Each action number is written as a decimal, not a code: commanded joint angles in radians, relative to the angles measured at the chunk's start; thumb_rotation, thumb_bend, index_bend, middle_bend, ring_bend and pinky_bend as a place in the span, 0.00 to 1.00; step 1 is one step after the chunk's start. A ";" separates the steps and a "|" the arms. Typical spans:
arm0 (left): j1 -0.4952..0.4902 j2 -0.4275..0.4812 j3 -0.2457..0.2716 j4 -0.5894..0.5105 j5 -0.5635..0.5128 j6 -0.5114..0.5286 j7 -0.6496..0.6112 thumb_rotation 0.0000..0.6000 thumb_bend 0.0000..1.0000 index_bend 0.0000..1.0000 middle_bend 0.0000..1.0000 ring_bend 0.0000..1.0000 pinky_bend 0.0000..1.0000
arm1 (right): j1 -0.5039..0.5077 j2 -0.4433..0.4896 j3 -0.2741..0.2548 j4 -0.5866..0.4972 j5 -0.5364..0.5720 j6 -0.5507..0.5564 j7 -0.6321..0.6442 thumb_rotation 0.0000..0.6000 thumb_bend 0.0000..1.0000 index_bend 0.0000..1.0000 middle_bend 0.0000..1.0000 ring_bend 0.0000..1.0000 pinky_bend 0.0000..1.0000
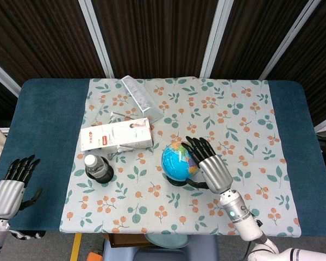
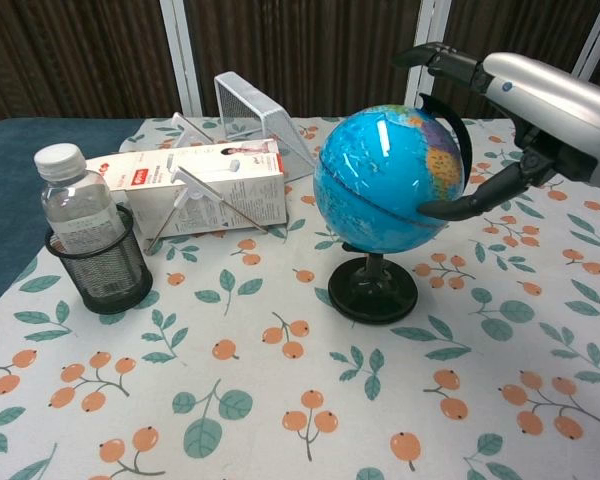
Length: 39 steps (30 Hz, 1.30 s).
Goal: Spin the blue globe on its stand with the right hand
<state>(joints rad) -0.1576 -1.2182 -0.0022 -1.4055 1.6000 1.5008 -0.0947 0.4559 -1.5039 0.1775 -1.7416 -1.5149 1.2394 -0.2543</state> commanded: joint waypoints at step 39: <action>-0.003 -0.015 -0.001 0.008 0.002 -0.006 0.016 1.00 0.38 0.02 0.00 0.00 0.00 | -0.056 0.116 -0.098 0.002 -0.089 0.085 0.152 1.00 0.25 0.00 0.00 0.00 0.00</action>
<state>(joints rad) -0.1607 -1.2332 -0.0033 -1.3974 1.6018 1.4943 -0.0789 0.4036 -1.3893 0.0928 -1.7150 -1.5701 1.3016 -0.1043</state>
